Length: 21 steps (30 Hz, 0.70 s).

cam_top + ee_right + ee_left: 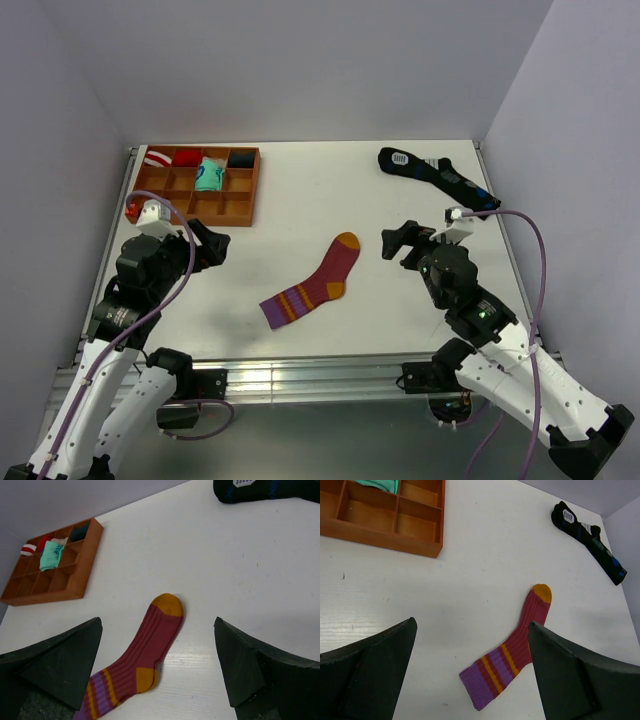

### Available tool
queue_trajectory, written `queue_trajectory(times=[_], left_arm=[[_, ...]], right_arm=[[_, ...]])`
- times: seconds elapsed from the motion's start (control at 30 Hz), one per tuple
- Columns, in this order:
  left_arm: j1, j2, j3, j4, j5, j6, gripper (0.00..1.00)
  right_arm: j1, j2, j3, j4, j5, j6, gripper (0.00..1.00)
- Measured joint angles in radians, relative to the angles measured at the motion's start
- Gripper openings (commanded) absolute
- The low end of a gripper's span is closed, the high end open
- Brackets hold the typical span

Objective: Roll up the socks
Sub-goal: Pick up the sock at the center of the board.

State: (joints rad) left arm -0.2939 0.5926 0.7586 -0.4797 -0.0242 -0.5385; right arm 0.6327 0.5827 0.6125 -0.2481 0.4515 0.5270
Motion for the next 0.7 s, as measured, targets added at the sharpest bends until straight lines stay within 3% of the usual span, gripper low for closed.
queue_trajectory(times=[0.5, 0.7], left_arm=[[0.000, 0.001, 0.000, 0.002, 0.001, -0.002, 0.99], [0.000, 0.029, 0.004, -0.009, 0.006, -0.017, 0.99]], right_arm=[[0.019, 0.084, 0.024, -0.002, -0.038, -0.053, 0.97], [0.264, 0.365, 0.109, 0.035, 0.014, -0.053, 0.85]])
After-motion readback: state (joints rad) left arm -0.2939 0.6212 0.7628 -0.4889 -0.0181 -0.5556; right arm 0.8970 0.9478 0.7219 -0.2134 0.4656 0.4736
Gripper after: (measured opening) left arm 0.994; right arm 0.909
